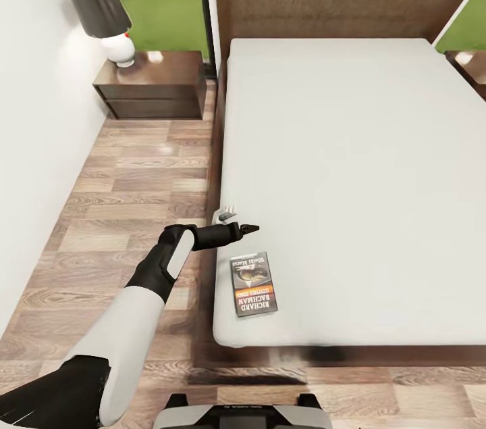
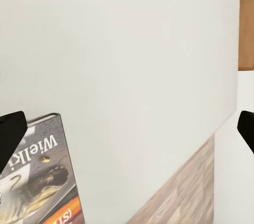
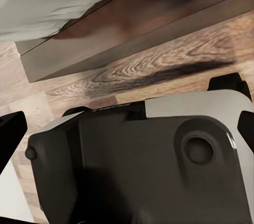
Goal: In the bedroom, move the book from the bed onto either nightstand, and place the two sandals side by side next to the bed.
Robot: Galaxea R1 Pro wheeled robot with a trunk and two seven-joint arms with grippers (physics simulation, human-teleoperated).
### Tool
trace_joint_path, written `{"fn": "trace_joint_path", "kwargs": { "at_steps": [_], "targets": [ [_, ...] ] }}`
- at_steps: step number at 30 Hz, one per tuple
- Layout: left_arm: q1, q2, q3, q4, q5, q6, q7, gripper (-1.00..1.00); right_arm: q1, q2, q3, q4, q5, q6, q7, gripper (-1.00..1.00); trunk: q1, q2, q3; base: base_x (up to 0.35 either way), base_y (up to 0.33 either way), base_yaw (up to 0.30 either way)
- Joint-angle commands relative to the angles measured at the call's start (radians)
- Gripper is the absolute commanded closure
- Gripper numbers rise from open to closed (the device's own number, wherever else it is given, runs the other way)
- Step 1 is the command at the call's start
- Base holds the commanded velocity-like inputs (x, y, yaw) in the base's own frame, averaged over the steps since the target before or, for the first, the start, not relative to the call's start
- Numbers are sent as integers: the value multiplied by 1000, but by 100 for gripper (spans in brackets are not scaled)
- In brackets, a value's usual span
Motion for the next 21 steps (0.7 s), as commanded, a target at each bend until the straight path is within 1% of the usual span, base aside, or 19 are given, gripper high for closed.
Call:
{"fn": "trace_joint_path", "kwargs": {
  "at_steps": [1, 21],
  "targets": [
    [0, 0, 1, 0, 3, 6, 0, -100, -1, 0, -7, 0, 11, -8, 4, -100, 4, -8, -4, 0, 0, 0],
    [0, 0, 0, -1, 3, 7, 0, -100, -1, 0, -7, 0, 11, -8, 4, -100, 81, -148, -66, 0, 0, 0]
  ]
}}
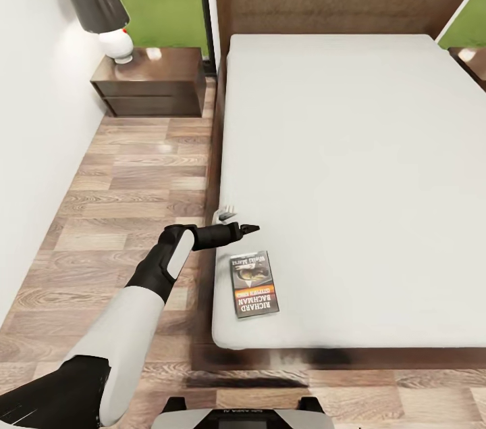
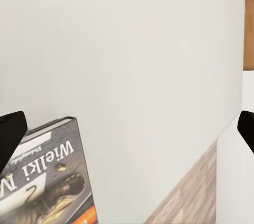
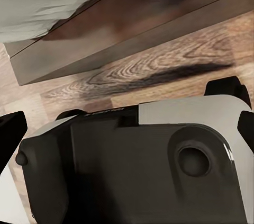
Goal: In the bedroom, move the book from the bed onto either nightstand, and place the two sandals side by side next to the bed.
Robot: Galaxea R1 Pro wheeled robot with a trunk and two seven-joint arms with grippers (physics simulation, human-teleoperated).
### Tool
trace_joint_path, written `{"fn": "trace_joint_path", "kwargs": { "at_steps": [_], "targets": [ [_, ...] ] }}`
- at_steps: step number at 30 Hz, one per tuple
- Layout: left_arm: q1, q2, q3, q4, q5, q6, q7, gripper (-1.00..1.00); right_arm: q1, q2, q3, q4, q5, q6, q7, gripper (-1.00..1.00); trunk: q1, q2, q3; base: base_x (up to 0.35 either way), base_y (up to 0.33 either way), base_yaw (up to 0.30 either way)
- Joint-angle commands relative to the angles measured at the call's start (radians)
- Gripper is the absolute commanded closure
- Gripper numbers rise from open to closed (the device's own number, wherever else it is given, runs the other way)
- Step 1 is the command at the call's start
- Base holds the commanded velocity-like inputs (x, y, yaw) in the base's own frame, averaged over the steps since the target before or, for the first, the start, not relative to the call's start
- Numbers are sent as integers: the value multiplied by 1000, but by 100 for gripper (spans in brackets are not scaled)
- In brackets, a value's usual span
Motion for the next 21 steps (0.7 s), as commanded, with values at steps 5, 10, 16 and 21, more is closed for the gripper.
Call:
{"fn": "trace_joint_path", "kwargs": {
  "at_steps": [5, 10, 16, 21],
  "targets": [
    [0, 0, 0, -1, 3, 5, 0, -100, -1, 0, -7, 0, 11, -8, 4, -100, 19, -36, -16, 0, 0, 0],
    [0, 0, 0, -1, 3, 6, 0, -100, -1, 0, -7, 0, 11, -8, 4, -100, 38, -71, -32, 0, 0, 0],
    [0, 0, 1, -1, 3, 6, 0, -100, -1, 0, -7, 0, 11, -8, 4, -100, 58, -106, -48, 0, 0, 0],
    [0, 0, 2, -1, 3, 6, -1, -100, 0, 0, -7, 0, 11, -8, 5, -100, 58, -106, -48, 0, 0, 0]
  ]
}}
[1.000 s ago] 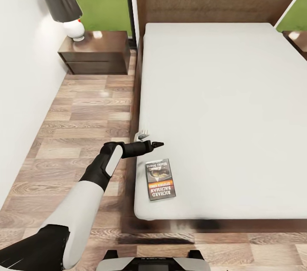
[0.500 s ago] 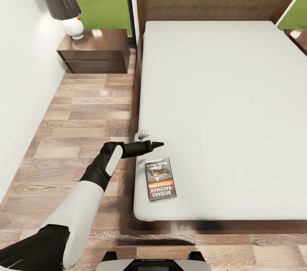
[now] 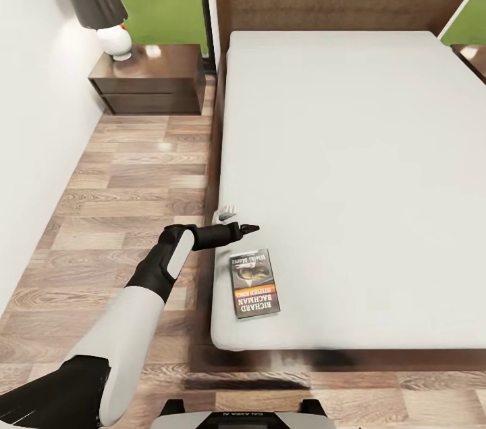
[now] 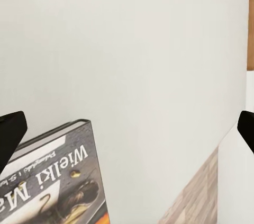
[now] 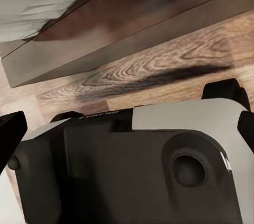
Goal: In the bedroom, move the book from the bed onto either nightstand, and place the two sandals side by side next to the bed.
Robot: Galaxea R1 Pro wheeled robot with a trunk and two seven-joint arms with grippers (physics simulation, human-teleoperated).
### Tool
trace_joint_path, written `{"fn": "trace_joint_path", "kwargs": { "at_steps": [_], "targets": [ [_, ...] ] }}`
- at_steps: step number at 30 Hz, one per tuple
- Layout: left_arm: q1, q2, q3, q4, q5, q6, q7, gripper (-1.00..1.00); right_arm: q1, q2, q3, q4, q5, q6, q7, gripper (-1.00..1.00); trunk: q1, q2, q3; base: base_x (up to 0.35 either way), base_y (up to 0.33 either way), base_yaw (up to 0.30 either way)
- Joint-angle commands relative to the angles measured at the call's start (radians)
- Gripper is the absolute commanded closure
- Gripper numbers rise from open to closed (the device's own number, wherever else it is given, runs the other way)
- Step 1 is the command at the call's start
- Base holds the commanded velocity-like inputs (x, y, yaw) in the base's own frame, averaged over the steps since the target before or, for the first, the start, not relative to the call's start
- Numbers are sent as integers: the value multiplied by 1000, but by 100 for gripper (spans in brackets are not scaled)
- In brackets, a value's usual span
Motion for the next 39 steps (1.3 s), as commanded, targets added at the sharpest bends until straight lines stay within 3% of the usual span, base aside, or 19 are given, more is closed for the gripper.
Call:
{"fn": "trace_joint_path", "kwargs": {
  "at_steps": [1, 21, 26, 36, 39],
  "targets": [
    [0, 0, 1, -1, 3, 6, 0, -100, -1, 0, -7, 1, 11, -8, 4, -100, 0, 0, 0, 0, 0, 0],
    [0, 0, 1, -1, 3, 6, 0, -100, -1, 0, -7, 1, 11, -8, 4, -100, 69, -126, -57, 0, 0, 0],
    [0, 0, 1, -1, 3, 6, -1, -100, -1, 0, -7, 1, 11, -8, 4, -100, 69, -126, -57, 0, 0, 0],
    [0, 0, 1, 1, 3, 6, -2, -100, -1, 1, -7, 1, 11, -8, 4, -100, 107, -196, -88, 0, 0, 0],
    [0, 0, 1, 1, 3, 6, -2, -100, -1, 1, -7, 1, 11, -8, 4, -100, 107, -196, -88, 0, 0, 0]
  ]
}}
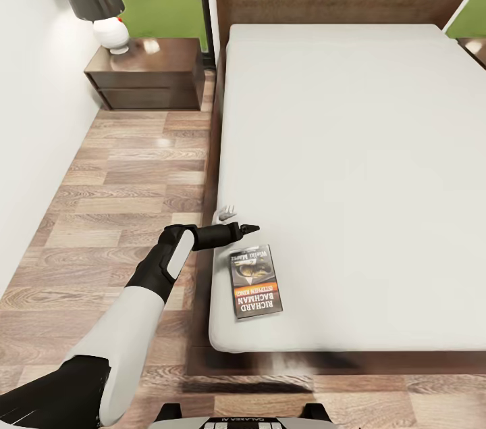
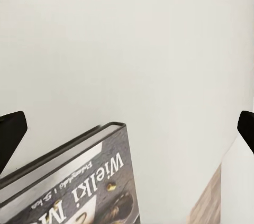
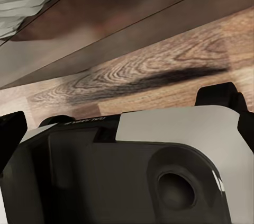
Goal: In the bedroom, move the book from the bed onto either nightstand, and place the two sandals side by side next to the bed.
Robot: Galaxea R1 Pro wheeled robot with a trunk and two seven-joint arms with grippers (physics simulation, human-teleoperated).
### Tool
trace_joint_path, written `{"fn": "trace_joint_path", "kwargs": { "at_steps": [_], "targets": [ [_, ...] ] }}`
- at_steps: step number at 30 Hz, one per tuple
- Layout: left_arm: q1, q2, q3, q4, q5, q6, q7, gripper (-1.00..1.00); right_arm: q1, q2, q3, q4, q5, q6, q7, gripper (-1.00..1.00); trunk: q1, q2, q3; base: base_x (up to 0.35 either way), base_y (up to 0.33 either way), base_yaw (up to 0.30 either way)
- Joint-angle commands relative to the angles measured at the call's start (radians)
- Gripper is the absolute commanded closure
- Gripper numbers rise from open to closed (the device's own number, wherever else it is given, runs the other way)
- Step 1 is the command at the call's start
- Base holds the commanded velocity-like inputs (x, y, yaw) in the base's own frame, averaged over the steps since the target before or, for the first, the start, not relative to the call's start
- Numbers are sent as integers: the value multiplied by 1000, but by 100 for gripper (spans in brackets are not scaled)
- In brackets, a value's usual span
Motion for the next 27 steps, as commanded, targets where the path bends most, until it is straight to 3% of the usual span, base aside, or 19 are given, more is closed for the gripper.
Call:
{"fn": "trace_joint_path", "kwargs": {
  "at_steps": [1, 8, 13, 27],
  "targets": [
    [0, 0, 0, -1, 3, 6, 0, -100, -1, 0, -7, 1, 11, -8, 4, -100, 0, 0, 0, 0, 0, 0],
    [0, 0, 0, -1, 3, 6, 0, -100, -1, 0, -7, 1, 11, -8, 4, -100, 0, 0, 0, 0, 0, 0],
    [0, 0, 0, -1, 3, 6, 0, -100, -1, 0, -7, 1, 11, -8, 4, -100, 19, -35, -16, 0, 0, 0],
    [0, 0, 0, -1, 3, 6, 0, -100, -1, 0, -7, 1, 11, -8, 3, -100, 19, -35, -16, 0, 0, 0]
  ]
}}
